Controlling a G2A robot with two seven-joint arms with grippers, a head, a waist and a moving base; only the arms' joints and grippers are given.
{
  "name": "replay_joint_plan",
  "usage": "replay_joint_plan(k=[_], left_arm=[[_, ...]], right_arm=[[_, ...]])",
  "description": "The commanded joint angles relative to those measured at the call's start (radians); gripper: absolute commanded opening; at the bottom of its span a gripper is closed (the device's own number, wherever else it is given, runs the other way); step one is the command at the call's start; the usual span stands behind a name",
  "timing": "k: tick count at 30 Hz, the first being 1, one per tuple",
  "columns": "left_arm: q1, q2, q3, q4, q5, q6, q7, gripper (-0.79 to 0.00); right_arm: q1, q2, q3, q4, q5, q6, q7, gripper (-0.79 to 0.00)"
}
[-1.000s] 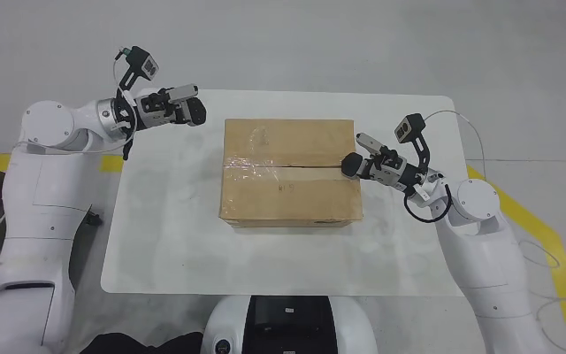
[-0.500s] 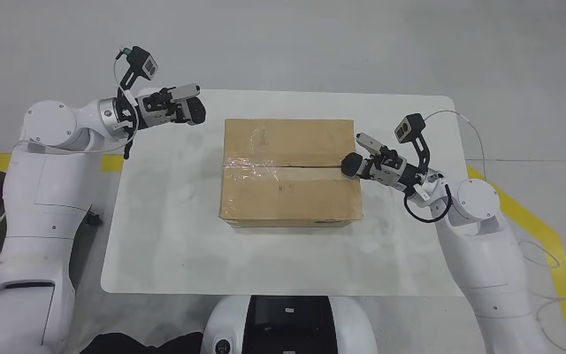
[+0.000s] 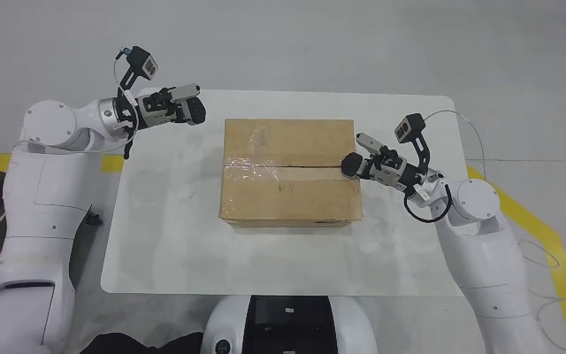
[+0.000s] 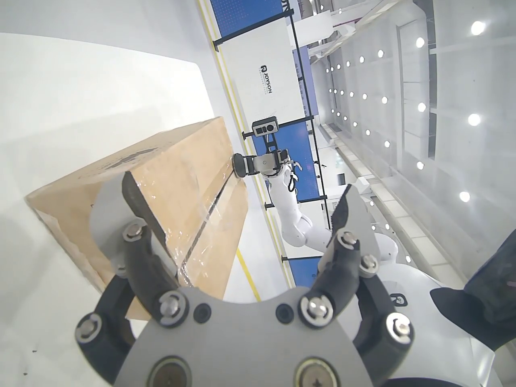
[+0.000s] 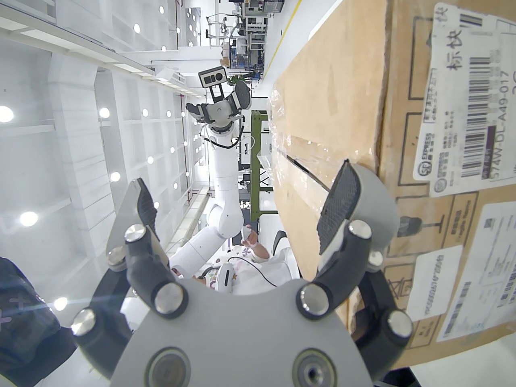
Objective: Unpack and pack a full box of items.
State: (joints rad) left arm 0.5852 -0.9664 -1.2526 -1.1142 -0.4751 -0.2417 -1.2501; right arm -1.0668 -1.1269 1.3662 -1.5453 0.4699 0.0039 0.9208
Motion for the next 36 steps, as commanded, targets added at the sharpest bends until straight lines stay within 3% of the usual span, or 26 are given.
replay_joint_plan(k=[1,6,11,14,36], left_arm=[[0.009,-0.002,0.01,-0.034,0.022,0.008,0.038,0.0],[-0.004,-0.019,0.048,-0.068,0.006,-0.004,0.137,0.0],[-0.076,-0.054,0.118,0.055,-0.048,-0.063,0.193,0.0],[-0.079,-0.052,0.097,0.128,-0.07,-0.112,0.177,0.0],[-0.079,-0.052,0.097,0.128,-0.07,-0.112,0.177,0.0]], right_arm=[[0.0,0.0,0.0,0.0,0.0,0.0,0.0,0.0],[0.0,0.0,0.0,0.0,0.0,0.0,0.0,0.0],[0.0,0.0,0.0,0.0,0.0,0.0,0.0,0.0],[0.0,0.0,0.0,0.0,0.0,0.0,0.0,0.0],[0.0,0.0,0.0,0.0,0.0,0.0,0.0,0.0]])
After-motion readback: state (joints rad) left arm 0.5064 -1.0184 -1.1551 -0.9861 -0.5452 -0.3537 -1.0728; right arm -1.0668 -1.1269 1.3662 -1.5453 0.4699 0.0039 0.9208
